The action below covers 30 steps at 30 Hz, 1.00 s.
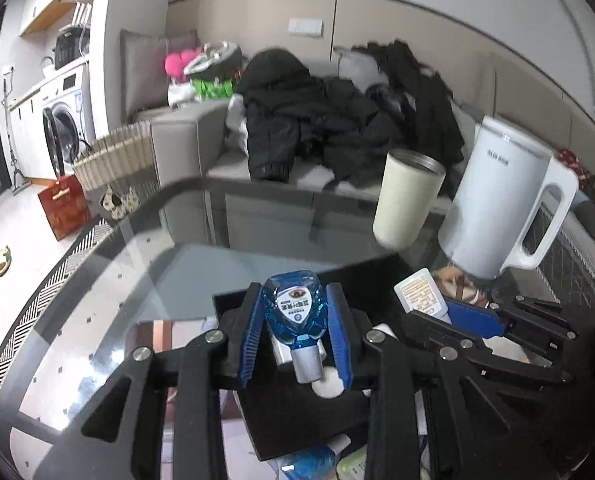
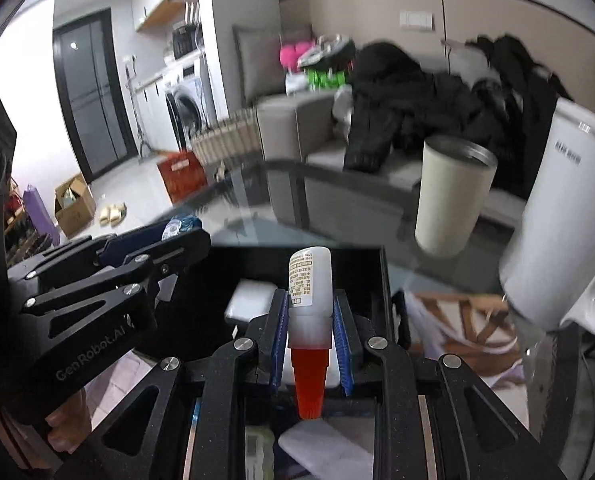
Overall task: Organize rigid objects
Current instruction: 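Carry the glue with the right tool into the black box while the left tool carries the bottle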
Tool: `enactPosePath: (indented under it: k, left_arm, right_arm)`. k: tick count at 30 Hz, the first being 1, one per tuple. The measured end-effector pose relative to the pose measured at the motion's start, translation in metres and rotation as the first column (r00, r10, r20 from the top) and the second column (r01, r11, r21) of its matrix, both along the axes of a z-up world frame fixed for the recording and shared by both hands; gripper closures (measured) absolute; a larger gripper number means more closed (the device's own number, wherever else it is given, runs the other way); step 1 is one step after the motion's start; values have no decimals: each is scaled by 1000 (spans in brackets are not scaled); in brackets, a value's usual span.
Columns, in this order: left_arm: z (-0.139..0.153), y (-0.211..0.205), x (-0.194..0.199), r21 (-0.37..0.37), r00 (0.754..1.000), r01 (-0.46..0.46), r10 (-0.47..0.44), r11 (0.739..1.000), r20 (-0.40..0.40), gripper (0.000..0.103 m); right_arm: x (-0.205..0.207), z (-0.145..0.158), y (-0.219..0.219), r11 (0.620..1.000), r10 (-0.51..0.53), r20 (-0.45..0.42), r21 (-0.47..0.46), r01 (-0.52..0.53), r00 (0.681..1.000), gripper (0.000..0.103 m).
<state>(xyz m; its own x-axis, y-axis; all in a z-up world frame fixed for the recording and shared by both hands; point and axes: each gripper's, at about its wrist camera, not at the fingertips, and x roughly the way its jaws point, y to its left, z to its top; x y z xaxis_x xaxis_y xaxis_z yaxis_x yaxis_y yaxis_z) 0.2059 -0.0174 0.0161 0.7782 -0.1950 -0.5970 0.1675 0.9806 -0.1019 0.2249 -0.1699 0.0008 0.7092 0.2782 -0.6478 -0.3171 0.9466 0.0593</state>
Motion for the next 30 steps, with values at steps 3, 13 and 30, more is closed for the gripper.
enactPosePath:
  k: [3, 13, 30]
  left_arm:
    - [-8, -5, 5, 4, 999, 12, -12, 1000, -53, 73]
    - [-30, -14, 15, 14, 978, 58, -54, 998, -203, 73]
    - [-31, -10, 12, 16, 975, 69, -64, 997, -214, 62]
  right_arm:
    - [4, -8, -2, 1000, 3, -41, -3, -4, 999, 82]
    - [12, -20, -2, 1000, 2, -113, 6, -1, 994, 83]
    - [6, -17, -3, 1000, 8, -162, -14, -10, 987, 79]
